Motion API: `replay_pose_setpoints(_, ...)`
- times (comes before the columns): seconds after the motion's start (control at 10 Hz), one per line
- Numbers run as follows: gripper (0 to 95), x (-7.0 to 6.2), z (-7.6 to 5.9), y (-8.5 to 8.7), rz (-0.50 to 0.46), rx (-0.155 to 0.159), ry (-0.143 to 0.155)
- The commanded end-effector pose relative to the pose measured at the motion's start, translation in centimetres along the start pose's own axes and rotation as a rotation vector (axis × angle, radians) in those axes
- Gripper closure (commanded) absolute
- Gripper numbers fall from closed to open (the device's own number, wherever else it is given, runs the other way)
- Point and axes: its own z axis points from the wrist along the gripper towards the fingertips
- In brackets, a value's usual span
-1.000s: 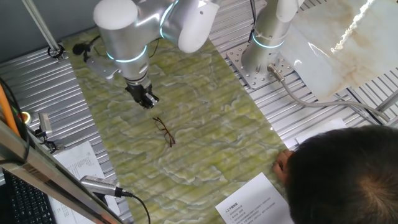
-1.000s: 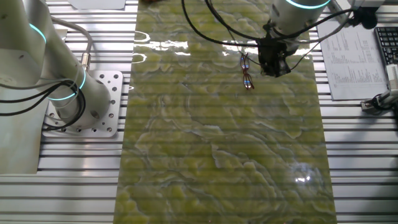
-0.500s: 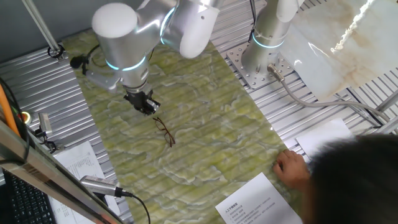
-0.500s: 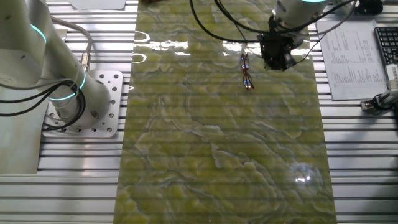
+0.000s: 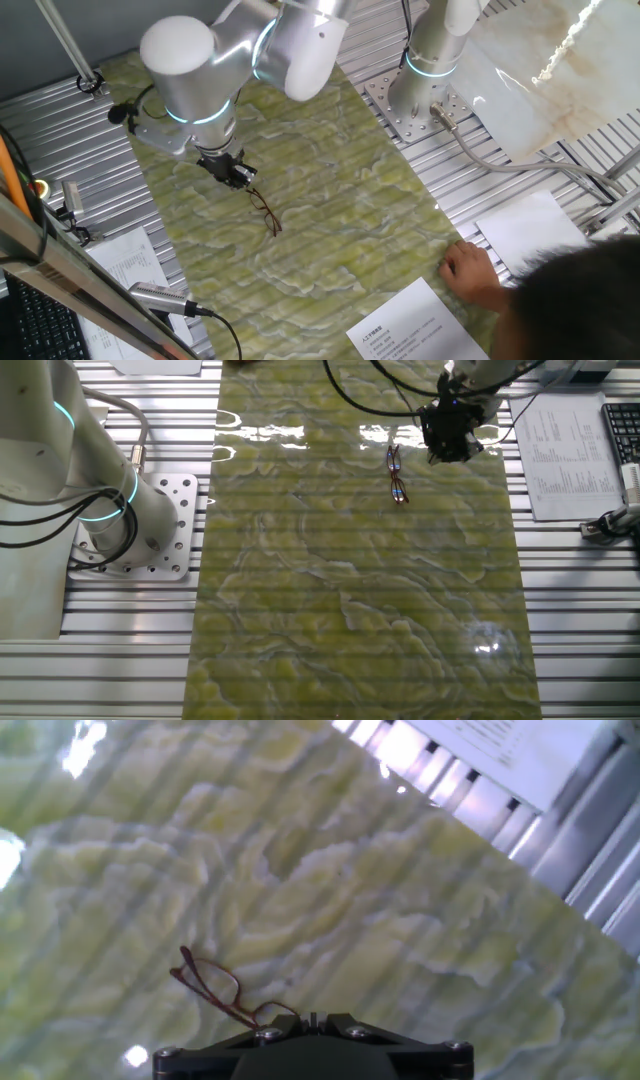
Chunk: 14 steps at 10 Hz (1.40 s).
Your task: Unfold the leg of the glasses (with one hand)
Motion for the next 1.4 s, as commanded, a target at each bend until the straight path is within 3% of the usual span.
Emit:
replay_pose_setpoints(0.1, 95.0, 0.0, 0.0, 0.0, -0.23, -0.012, 0.017)
replay_pose_setpoints(0.2, 95.0, 0.0, 0.0, 0.0, -0.293, -0.015, 0.008)
replay_pose_setpoints(0.3, 76.0, 0.0, 0.0, 0.0, -0.314, -0.037, -0.028)
replay_pose_setpoints(0.6, 76.0, -0.1, 0.8, 0.8, -0.39, -0.043, -0.039)
replay_pose_setpoints(0.7, 76.0, -0.4, 1.3, 1.1, -0.456, -0.047, -0.046)
replay_pose_setpoints(0.8, 95.0, -0.5, 1.6, 1.3, -0.486, -0.051, -0.053)
replay_pose_setpoints(1.0, 95.0, -0.4, 2.6, 1.8, -0.538, -0.056, -0.063)
replay_pose_setpoints(1.1, 76.0, 0.1, 3.2, 2.1, -0.57, -0.056, -0.065)
replay_pose_setpoints(1.2, 76.0, 0.5, 3.6, 2.3, -0.584, -0.057, -0.067)
replay_pose_setpoints(1.3, 95.0, 0.7, 3.8, 2.4, -0.602, -0.055, -0.067)
replay_pose_setpoints(1.4, 95.0, 0.7, 4.2, 2.5, -0.646, -0.05, -0.06)
